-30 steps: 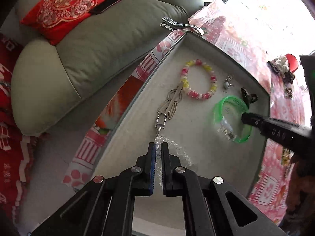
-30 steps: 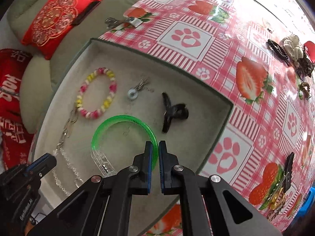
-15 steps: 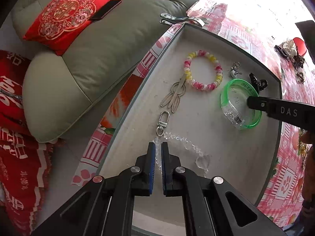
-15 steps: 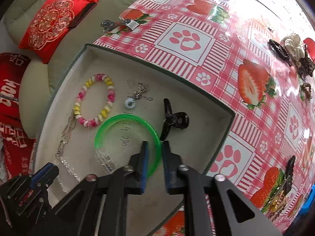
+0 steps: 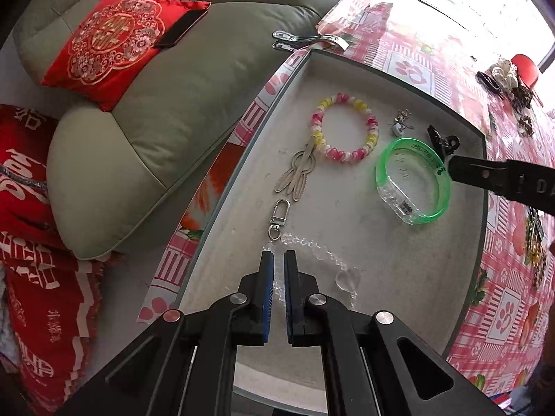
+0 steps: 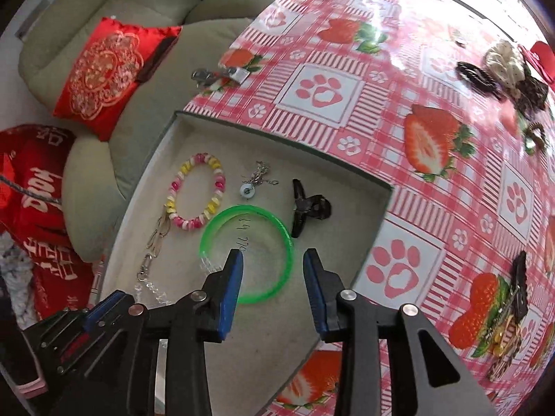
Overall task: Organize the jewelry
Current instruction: 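Carry keychain and bangle over the white tray and open both grippers, then move both tools back over the remaining items on the tablecloth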
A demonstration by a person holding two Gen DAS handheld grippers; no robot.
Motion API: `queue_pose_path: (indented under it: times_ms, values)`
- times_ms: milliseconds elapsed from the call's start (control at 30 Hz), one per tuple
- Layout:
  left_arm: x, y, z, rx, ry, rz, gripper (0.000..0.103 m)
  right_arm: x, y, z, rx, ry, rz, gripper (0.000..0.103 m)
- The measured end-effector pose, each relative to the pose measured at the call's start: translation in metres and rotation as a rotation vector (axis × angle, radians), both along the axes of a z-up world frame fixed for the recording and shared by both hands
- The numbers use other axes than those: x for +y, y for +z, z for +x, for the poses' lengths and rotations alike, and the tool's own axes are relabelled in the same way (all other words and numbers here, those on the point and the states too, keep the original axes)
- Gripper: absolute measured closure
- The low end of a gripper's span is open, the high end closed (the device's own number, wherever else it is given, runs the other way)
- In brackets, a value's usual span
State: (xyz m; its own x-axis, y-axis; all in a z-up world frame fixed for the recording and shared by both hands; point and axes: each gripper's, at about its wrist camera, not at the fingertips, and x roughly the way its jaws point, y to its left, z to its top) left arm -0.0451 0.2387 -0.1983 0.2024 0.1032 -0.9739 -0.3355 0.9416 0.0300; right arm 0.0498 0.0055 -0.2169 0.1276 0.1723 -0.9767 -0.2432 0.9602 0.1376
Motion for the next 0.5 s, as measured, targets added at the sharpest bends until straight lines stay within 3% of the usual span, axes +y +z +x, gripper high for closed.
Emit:
queue_pose_path:
  times_ms: [500]
  values:
    - [-0.029,0.023,0.01,-0.007,-0.1,-0.006,0.091,-0.066,0.032,-0.022,-0.028,-0.154,0.066,0.063]
